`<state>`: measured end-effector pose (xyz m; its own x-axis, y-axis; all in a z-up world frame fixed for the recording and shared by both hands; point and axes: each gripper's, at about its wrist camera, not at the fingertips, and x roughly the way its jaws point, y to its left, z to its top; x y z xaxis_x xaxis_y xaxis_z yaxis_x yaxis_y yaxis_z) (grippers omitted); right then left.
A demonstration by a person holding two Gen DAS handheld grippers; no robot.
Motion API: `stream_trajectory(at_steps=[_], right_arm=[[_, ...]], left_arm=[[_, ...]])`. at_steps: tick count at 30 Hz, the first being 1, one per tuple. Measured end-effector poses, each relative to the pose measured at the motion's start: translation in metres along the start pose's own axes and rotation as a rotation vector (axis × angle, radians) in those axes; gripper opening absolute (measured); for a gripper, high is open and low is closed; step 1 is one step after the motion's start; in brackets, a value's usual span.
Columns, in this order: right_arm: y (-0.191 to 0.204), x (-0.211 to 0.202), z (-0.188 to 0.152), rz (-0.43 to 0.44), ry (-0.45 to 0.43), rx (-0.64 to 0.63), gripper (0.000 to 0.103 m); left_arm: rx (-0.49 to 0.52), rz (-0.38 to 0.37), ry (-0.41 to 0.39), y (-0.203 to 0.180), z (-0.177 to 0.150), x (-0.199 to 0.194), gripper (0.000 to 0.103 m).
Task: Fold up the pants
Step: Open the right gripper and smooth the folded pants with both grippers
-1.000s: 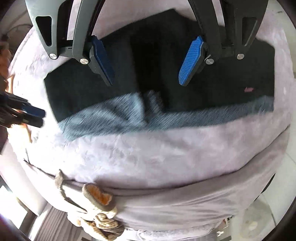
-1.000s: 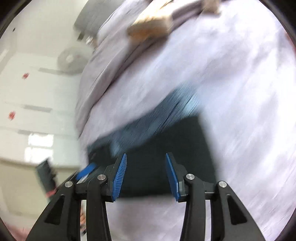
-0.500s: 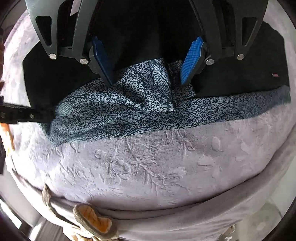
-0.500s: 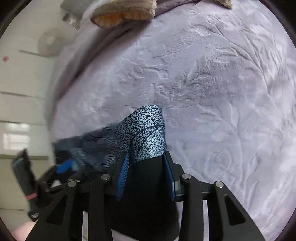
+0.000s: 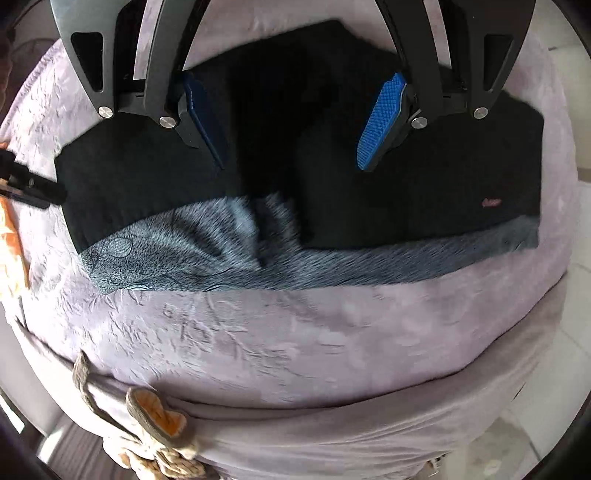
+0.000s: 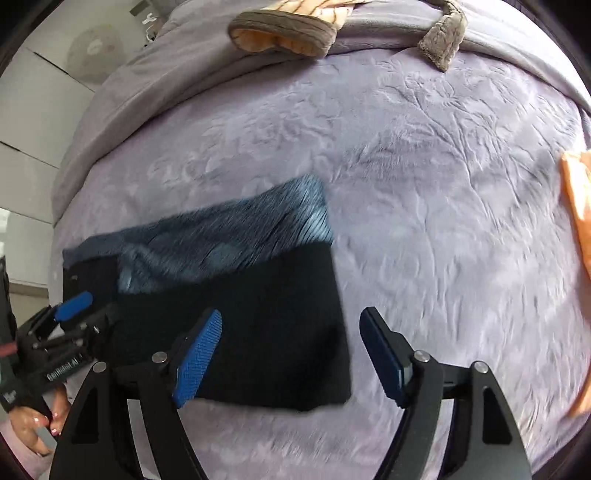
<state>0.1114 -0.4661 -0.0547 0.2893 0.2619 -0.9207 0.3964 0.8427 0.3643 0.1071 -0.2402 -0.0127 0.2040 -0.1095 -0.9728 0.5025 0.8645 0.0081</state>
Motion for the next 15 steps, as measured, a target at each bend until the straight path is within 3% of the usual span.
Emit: stream_trajectory(at_steps=[3,5,12,15], right_arm=[[0.014,-0.006,-0.015,-0.017,0.015,0.003,0.080],[0.020,-0.009,-0.027,-0.006,0.024,-0.001,0.080],[0.053,-0.015,-0.055,0.002,0.035,-0.031,0.084],[0.069,-0.018,-0.066,-0.029,0.023,-0.067,0.091]], left_arm=[[-0.016,0.002,0.010,0.015,-0.015,-0.011,0.074],[-0.028,0.009,0.010,0.027,-0.029,-0.018,0.094],[-0.073,0.002,0.051,0.061,-0.066,-0.025,0.095],[-0.087,0.013,0.067,0.072,-0.081,-0.027,0.095]])
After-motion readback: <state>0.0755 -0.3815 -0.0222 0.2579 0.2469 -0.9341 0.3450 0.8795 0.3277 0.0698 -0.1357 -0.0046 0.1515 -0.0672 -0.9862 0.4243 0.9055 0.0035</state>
